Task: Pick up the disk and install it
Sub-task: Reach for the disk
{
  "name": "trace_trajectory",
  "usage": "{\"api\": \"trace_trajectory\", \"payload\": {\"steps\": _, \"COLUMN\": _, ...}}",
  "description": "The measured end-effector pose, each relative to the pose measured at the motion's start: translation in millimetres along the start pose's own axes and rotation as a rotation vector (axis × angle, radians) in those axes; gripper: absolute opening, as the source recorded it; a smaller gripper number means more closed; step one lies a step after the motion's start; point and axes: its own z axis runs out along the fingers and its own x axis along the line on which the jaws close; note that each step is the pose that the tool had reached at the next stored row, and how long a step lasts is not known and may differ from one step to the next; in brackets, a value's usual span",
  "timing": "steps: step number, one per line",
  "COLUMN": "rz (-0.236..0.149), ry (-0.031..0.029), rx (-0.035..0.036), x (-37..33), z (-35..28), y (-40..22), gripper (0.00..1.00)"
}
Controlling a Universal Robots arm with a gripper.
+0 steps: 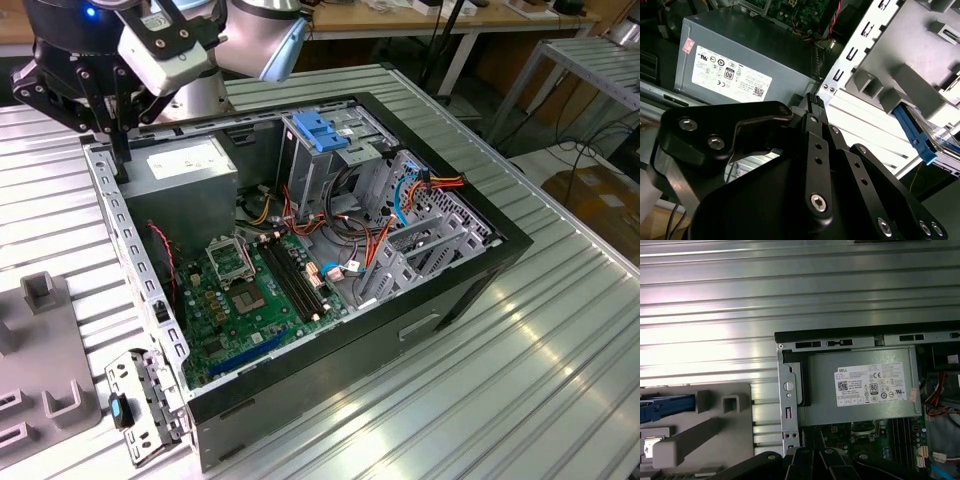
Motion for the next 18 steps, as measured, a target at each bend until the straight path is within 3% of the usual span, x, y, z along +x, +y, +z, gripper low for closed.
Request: {"api": "trace_trajectory", "payload": {"steps": 18, "rz": 0.0, "ry": 0.0007, "rx": 0.0, "x": 8.7, "z": 0.0, "y": -0.7, "gripper": 0.11}}
